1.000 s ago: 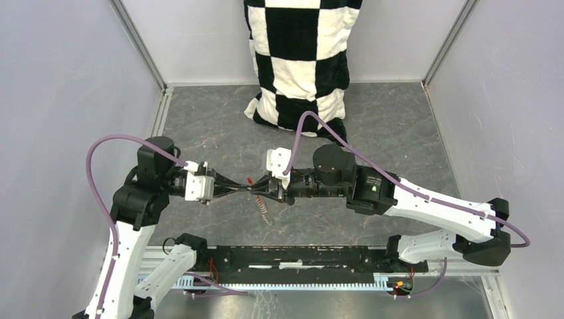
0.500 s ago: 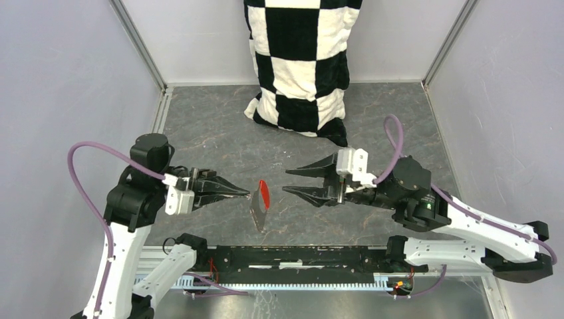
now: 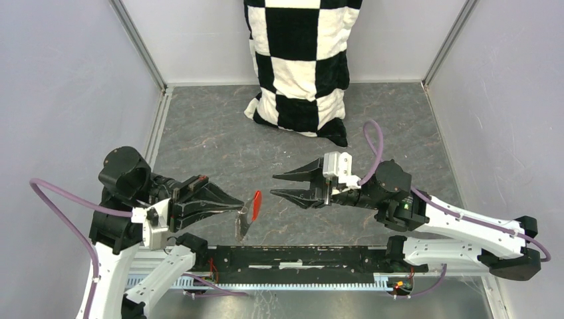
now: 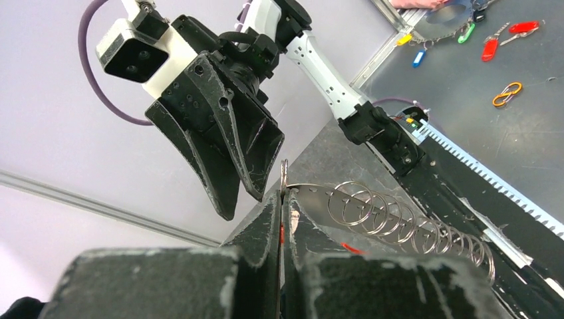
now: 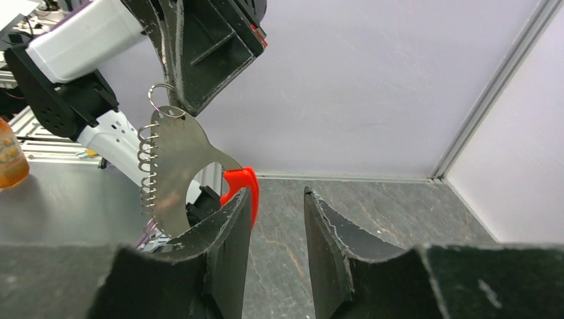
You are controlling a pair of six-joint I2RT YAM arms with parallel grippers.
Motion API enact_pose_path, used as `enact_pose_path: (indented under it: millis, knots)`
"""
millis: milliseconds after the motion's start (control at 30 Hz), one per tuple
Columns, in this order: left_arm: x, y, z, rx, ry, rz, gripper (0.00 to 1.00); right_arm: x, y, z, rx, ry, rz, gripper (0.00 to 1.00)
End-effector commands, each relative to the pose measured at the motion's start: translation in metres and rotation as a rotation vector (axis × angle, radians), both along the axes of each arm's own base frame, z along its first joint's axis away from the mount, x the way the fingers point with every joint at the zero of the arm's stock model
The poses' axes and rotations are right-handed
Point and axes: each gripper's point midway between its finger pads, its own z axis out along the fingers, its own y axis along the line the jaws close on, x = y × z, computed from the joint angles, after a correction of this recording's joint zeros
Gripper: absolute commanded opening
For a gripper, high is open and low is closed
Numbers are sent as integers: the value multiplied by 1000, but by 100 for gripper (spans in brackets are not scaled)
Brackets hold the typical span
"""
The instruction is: Put the keys on the keyring
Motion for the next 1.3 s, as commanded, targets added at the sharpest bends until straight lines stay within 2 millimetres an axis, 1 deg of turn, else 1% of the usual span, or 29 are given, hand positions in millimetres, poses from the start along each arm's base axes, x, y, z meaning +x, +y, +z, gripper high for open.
enact_pose_path:
  millis: [0, 133, 233, 367, 433, 467, 533, 567, 667, 767, 833, 867, 933, 967, 1033, 1100, 1200, 1267]
  knots:
    - [-23, 6, 10, -16, -48, -102, 2, -9, -3, 23, 84, -16, 45, 40]
    - [-24, 6, 3, -11, -42, -101, 2, -14, -4, 27, 83, -28, 72, 41]
    - [-23, 6, -4, 2, -8, -95, 2, -19, -3, 27, 71, -43, 98, 41]
    - [-11, 3, -16, 28, 76, -43, 2, -19, 1, 26, 28, -51, 105, 41]
    - [-2, 0, -22, 44, 135, -2, 2, -13, 0, 24, 7, -45, 71, 41]
    - [3, -1, -26, 54, 168, 21, 2, -6, -1, 21, -5, -39, 33, 41]
    - [15, -4, -34, 75, 238, 69, 2, 13, -7, 9, -33, -22, -78, 41]
    - [21, -5, -40, 88, 272, 91, 2, 27, -13, 2, -45, -8, -160, 41]
    - [37, -8, -60, 127, 339, 144, 2, 77, -36, -31, -99, 65, -419, 45]
    - [53, -12, -79, 162, 426, 186, 2, 125, -64, -72, -155, 150, -599, 48]
    - [59, -14, -92, 182, 462, 193, 2, 156, -84, -103, -196, 214, -703, 51]
    - [62, -15, -99, 191, 475, 199, 2, 173, -97, -122, -228, 240, -770, 55]
    - [66, -16, -110, 203, 484, 207, 2, 200, -122, -162, -293, 316, -907, 63]
    - [68, -16, -114, 206, 483, 210, 2, 211, -136, -186, -342, 342, -969, 63]
    - [68, -16, -119, 208, 478, 212, 2, 225, -161, -226, -419, 389, -1065, 68]
    - [67, -15, -121, 207, 466, 219, 2, 233, -184, -257, -468, 442, -1145, 73]
    - [66, -13, -125, 208, 451, 235, 2, 239, -209, -301, -532, 571, -1217, 72]
    - [65, -12, -125, 206, 440, 239, 2, 240, -220, -323, -554, 647, -1255, 68]
